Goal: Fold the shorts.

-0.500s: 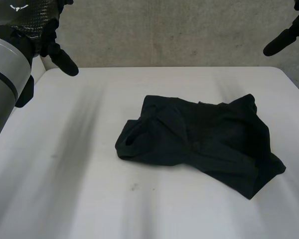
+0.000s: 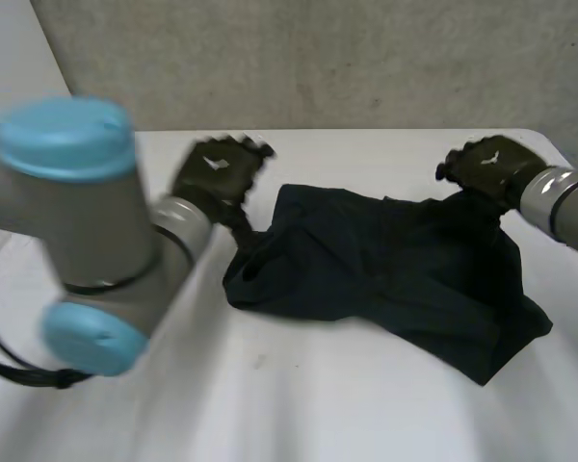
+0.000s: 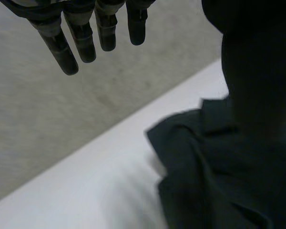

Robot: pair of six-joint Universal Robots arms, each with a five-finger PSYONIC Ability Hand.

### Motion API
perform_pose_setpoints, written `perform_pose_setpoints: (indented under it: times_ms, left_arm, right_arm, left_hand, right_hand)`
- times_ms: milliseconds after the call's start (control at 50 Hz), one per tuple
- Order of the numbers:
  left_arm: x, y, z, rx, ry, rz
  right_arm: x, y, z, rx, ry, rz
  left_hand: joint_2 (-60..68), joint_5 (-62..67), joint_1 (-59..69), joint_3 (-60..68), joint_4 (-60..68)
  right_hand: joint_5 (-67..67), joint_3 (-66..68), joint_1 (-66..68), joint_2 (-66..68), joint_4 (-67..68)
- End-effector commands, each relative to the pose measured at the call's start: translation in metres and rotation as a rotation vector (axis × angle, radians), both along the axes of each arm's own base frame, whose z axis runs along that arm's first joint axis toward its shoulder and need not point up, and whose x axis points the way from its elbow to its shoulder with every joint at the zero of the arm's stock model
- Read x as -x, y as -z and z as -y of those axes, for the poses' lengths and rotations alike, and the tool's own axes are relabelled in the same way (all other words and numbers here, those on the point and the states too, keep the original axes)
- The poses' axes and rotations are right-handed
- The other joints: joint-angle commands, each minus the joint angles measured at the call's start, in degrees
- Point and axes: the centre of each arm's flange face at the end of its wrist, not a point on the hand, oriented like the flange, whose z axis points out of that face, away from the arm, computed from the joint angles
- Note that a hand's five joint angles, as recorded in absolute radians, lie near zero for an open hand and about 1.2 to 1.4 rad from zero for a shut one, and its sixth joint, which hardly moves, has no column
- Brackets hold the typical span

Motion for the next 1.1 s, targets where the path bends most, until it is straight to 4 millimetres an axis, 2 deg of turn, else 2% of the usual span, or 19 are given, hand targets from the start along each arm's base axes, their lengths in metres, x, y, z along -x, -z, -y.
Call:
perform_pose_setpoints:
  times_ms: [20,80,100,120,180,240,320,380,460,540,660,740,840,860,880,900,960,1020,1100]
  left_arm:
    - [0.043,0.068,0.015,-0.045,0.067,0.068]
    - [0.051,0.091,0.02,-0.062,0.088,0.128]
    - [0.052,0.095,0.02,-0.067,0.091,0.145]
    - [0.054,0.103,0.019,-0.075,0.102,0.189]
    - [0.055,0.11,0.018,-0.083,0.118,0.259]
    - [0.054,0.111,0.021,-0.08,0.114,0.289]
    - [0.055,0.093,0.037,-0.003,0.086,0.271]
    - [0.047,0.068,0.07,0.103,-0.021,0.205]
    - [0.028,0.029,0.118,0.272,-0.155,0.132]
    - [0.025,0.013,0.133,0.367,-0.184,0.146]
    - [0.025,0.029,0.152,0.403,-0.219,0.176]
    - [0.014,0.032,0.163,0.396,-0.264,0.18]
    - [0.005,0.03,0.169,0.392,-0.315,0.181]
    - [0.004,0.03,0.169,0.389,-0.32,0.181]
    - [0.004,0.032,0.168,0.383,-0.323,0.183]
    - [0.005,0.032,0.165,0.372,-0.322,0.181]
    - [0.003,0.035,0.158,0.334,-0.324,0.182]
    - [-0.007,0.025,0.141,0.252,-0.347,0.17]
    - [-0.023,0.019,0.113,0.116,-0.356,0.138]
  right_arm:
    - [0.012,0.052,0.051,0.114,0.018,-0.08]
    - [0.018,0.068,0.06,0.121,0.021,-0.149]
    - [0.02,0.072,0.059,0.11,0.016,-0.171]
    - [0.021,0.072,0.057,0.102,0.014,-0.179]
    - [0.022,0.074,0.045,0.034,0.004,-0.173]
    - [0.022,0.066,0.032,-0.016,0.001,-0.148]
    - [0.02,0.042,0.008,-0.081,0.004,-0.075]
    - [0.015,0.036,-0.005,-0.143,-0.001,-0.027]
    - [-0.02,0.022,-0.041,-0.271,-0.032,0.119]
    - [-0.048,0.013,-0.069,-0.405,-0.003,0.335]
    - [-0.089,0.024,-0.106,-0.549,-0.018,0.558]
    - [-0.106,0.02,-0.116,-0.483,-0.079,0.595]
    - [-0.109,-0.002,-0.108,-0.388,-0.1,0.639]
    - [-0.109,-0.008,-0.108,-0.378,-0.106,0.642]
    - [-0.109,-0.015,-0.109,-0.372,-0.108,0.638]
    - [-0.107,-0.016,-0.11,-0.379,-0.102,0.625]
    - [-0.102,-0.017,-0.116,-0.413,-0.097,0.552]
    - [-0.099,-0.018,-0.12,-0.412,-0.099,0.503]
    - [-0.095,-0.028,-0.125,-0.345,-0.14,0.423]
  left_hand:
    - [4.42,3.35,5.54,3.86,4.31]
    - [26.44,25.36,27.55,25.87,26.33]
    - [30.65,29.58,31.76,30.08,30.54]
    - [46.51,45.44,47.62,45.94,46.4]
    - [64.6,63.53,65.71,64.03,64.49]
    - [68.35,67.28,69.46,67.78,68.24]
    - [68.35,67.28,69.46,67.78,68.24]
    - [68.35,67.28,69.46,67.78,68.24]
    - [68.35,67.28,69.46,67.78,68.24]
    - [68.35,67.28,69.46,67.78,68.24]
    - [68.35,67.28,69.46,67.78,68.24]
    - [68.35,67.28,69.46,67.78,68.24]
    - [66.54,65.47,67.65,65.97,66.43]
    - [60.69,59.62,61.81,60.13,60.58]
    - [53.14,52.07,54.25,52.57,53.03]
    - [36.75,35.67,37.86,36.18,36.64]
    - [12.26,11.18,13.37,11.69,12.15]
    - [1.61,0.54,2.72,1.04,1.5]
    - [1.42,0.35,2.53,0.85,1.31]
  right_hand:
    - [-3.94,-2.36,-2.27,-2.76,-3.58]
    - [-2.07,-0.49,-0.4,-0.89,-1.71]
    - [17.65,19.22,19.32,18.82,18.0]
    - [31.17,32.74,32.83,32.34,31.52]
    - [64.3,65.87,65.96,65.47,64.65]
    - [66.06,67.64,67.73,67.24,66.42]
    - [66.06,67.64,67.73,67.24,66.42]
    - [66.06,67.64,67.73,67.24,66.42]
    - [66.06,67.64,67.73,67.24,66.42]
    - [66.06,67.64,67.73,67.24,66.42]
    - [66.06,67.64,67.73,67.24,66.42]
    - [66.06,67.64,67.73,67.24,66.42]
    - [60.96,62.54,62.63,62.13,61.31]
    - [49.09,50.66,50.75,50.26,49.44]
    - [25.65,27.23,27.32,26.83,26.01]
    - [16.26,17.84,17.93,17.43,16.61]
    - [-1.28,0.3,0.39,-0.11,-0.93]
    - [-3.94,-2.36,-2.27,-2.76,-3.58]
    - [-3.94,-2.36,-2.27,-2.76,-3.58]
